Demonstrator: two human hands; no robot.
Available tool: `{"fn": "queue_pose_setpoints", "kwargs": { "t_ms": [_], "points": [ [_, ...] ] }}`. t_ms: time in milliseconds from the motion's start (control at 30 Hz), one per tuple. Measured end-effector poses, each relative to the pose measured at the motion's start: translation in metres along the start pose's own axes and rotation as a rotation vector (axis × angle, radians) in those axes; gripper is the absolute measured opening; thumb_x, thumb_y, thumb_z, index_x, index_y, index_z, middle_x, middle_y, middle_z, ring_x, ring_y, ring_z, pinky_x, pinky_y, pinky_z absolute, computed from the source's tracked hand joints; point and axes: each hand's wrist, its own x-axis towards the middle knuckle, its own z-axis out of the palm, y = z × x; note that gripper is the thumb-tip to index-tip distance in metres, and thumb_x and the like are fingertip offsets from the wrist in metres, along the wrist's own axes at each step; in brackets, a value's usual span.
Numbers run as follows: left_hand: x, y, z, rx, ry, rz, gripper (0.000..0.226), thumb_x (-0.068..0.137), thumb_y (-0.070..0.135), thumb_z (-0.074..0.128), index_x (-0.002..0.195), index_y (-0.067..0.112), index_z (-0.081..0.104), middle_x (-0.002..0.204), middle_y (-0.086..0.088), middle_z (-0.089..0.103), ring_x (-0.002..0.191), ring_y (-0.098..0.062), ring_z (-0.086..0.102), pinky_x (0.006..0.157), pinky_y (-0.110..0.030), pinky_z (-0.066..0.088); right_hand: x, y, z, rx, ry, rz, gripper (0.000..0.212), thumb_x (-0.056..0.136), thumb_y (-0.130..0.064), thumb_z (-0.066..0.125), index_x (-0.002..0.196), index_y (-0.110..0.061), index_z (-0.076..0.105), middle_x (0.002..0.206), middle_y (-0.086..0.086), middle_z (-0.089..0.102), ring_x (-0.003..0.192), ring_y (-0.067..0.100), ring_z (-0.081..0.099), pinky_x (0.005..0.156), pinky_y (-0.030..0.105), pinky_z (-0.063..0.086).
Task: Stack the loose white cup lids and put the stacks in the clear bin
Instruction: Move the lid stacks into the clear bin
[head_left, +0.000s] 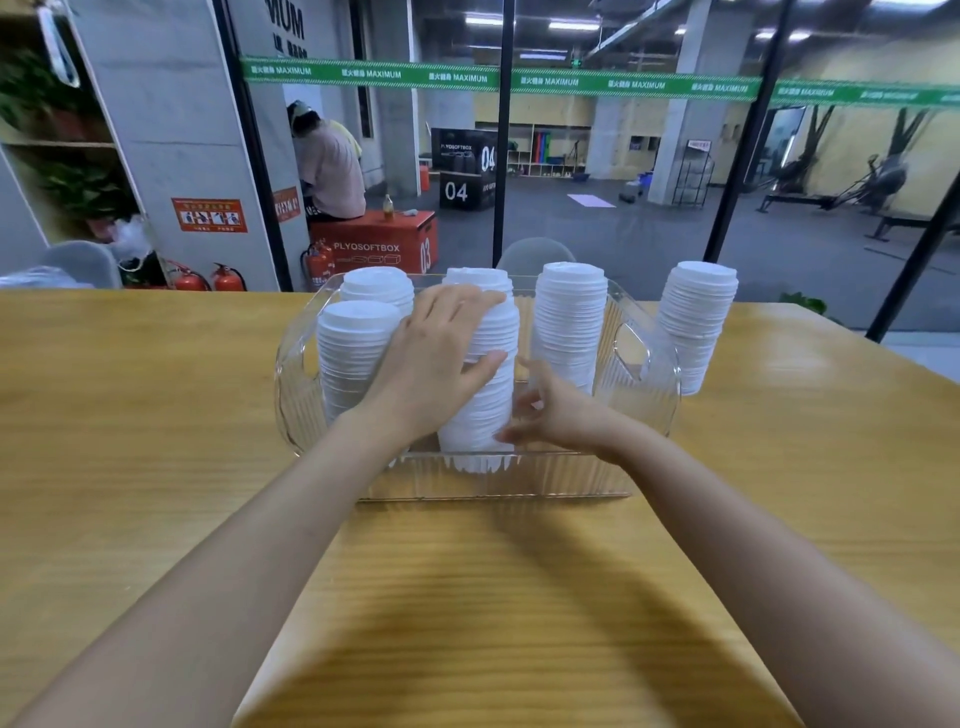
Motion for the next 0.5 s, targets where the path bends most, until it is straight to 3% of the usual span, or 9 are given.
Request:
{"fn": "queue_pose_setpoints", "kwargs": {
  "t_ms": [100, 167, 233, 333, 433, 500],
  "points": [
    [-0.003, 0.001, 0.003, -0.018, 0.026, 0.017, 0.057, 0.087, 0.028, 0.069, 0.138, 0.012, 0.048, 0.138, -0.010, 0.049, 0.132, -0.029, 0.037, 0.106, -0.045, 0.039, -0.019, -0.010, -0.009, -0.069, -0.043, 0.010, 0.038, 0.093, -0.021, 0.067, 0.127, -0.028, 0.051, 0.107, -0.002, 0.061, 0.111, 0.019, 0.060, 0.092, 0.033, 0.048],
    [-0.006, 0.003, 0.005, -0.029, 0.049, 0.025, 0.062, 0.086, 0.024, 0.072, 0.140, 0.013, 0.046, 0.143, -0.011, 0.043, 0.136, -0.028, 0.034, 0.108, -0.040, 0.037, -0.033, -0.011, -0.009, -0.199, 0.043, 0.000, 0.011, 0.099, -0.034, 0.057, 0.109, -0.030, 0.058, 0.108, -0.001, 0.066, 0.109, 0.019, 0.061, 0.092, 0.037, 0.048],
    [-0.010, 0.005, 0.009, -0.032, 0.074, 0.008, 0.069, 0.082, 0.025, 0.076, 0.142, 0.016, 0.044, 0.150, -0.012, 0.033, 0.140, -0.030, 0.027, 0.110, -0.038, 0.030, -0.048, -0.009, -0.006, -0.377, 0.157, 0.002, 0.032, 0.101, -0.047, 0.046, 0.117, -0.024, 0.059, 0.115, -0.002, 0.068, 0.109, 0.020, 0.062, 0.093, 0.038, 0.046],
    [-0.015, 0.008, 0.017, 0.002, 0.082, -0.022, 0.082, 0.076, 0.029, 0.082, 0.145, 0.025, 0.038, 0.156, -0.011, 0.017, 0.140, -0.036, 0.021, 0.111, -0.045, 0.026, -0.070, 0.005, 0.001, -0.630, 0.318, -0.088, 0.047, 0.101, -0.056, 0.029, 0.125, -0.028, 0.058, 0.114, -0.009, 0.070, 0.110, 0.015, 0.061, 0.095, 0.033, 0.035],
    [-0.017, 0.013, 0.022, -0.019, 0.074, -0.021, 0.090, 0.073, 0.022, 0.085, 0.146, 0.030, 0.032, 0.158, -0.008, 0.009, 0.140, -0.032, 0.017, 0.108, -0.037, 0.025, -0.075, 0.021, 0.011, -0.713, 0.400, -0.159, 0.072, 0.091, -0.064, 0.006, 0.116, -0.027, 0.063, 0.106, -0.009, 0.072, 0.103, 0.016, 0.062, 0.104, 0.035, 0.027],
    [-0.016, 0.012, 0.024, -0.005, 0.077, 0.000, 0.092, 0.073, 0.019, 0.085, 0.145, 0.031, 0.030, 0.157, -0.008, 0.009, 0.141, -0.032, 0.016, 0.109, -0.039, 0.029, -0.071, 0.033, 0.020, -0.784, 0.506, -0.199, 0.074, 0.097, -0.061, 0.003, 0.105, -0.027, 0.068, 0.093, -0.009, 0.073, 0.093, 0.018, 0.066, 0.102, 0.039, 0.030]
  ]
}}
